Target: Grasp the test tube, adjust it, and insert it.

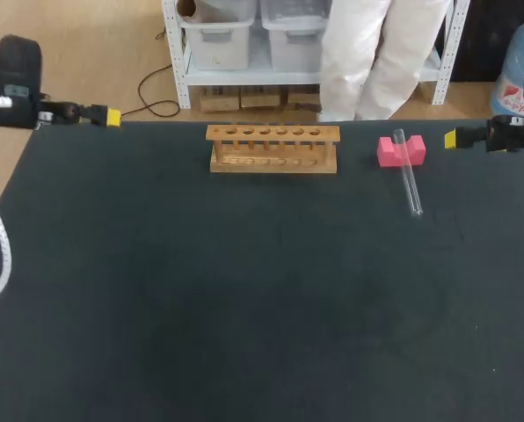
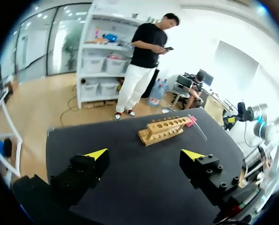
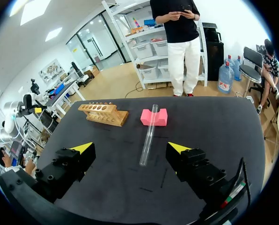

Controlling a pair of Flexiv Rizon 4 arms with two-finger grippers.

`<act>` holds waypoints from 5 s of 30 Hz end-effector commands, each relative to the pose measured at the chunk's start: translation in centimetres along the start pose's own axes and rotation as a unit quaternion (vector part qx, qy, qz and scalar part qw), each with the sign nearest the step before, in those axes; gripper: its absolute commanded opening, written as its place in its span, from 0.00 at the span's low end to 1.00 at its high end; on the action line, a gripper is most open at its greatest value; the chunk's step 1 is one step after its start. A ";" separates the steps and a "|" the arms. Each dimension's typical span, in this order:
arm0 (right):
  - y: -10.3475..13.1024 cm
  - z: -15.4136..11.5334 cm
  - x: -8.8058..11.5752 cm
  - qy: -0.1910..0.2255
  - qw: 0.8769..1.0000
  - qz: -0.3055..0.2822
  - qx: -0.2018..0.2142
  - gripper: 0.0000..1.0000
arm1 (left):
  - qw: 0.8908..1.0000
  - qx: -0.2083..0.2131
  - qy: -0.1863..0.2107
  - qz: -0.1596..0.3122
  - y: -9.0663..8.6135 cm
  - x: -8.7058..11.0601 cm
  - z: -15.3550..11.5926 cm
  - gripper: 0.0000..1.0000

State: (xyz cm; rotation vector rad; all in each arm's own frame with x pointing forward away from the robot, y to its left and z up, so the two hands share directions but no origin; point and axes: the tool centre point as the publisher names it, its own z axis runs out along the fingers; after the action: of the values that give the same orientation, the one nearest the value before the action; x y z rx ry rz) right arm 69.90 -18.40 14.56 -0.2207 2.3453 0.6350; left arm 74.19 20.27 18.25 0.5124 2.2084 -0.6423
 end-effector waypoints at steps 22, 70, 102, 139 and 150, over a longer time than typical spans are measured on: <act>0.2 -0.1 0.0 0.000 1.000 0.000 0.005 1.00 | 0.926 0.292 -0.130 0.201 5.7 -2.7 6.6 1.00; -1.6 3.5 -0.4 0.057 0.970 -0.080 0.223 1.00 | 0.925 0.284 -0.105 0.228 5.3 -1.9 10.5 1.00; -2.3 12.9 -0.2 0.000 0.931 -0.097 0.353 1.00 | 0.925 0.284 -0.105 0.228 5.3 -1.9 10.5 1.00; -5.6 17.2 3.1 0.000 0.963 -0.078 0.258 1.00 | 0.925 0.284 -0.105 0.228 5.3 -1.9 10.5 1.00; -5.6 17.7 2.9 -0.001 0.966 -0.085 0.243 0.51 | 0.925 0.284 -0.105 0.228 5.3 -1.9 10.5 1.00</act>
State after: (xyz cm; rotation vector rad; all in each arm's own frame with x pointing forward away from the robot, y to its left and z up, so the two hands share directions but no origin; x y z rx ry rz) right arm 79.62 -14.09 -0.95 -0.1754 2.3607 -0.0675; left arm 84.39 18.03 12.16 1.1558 1.5962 -1.0269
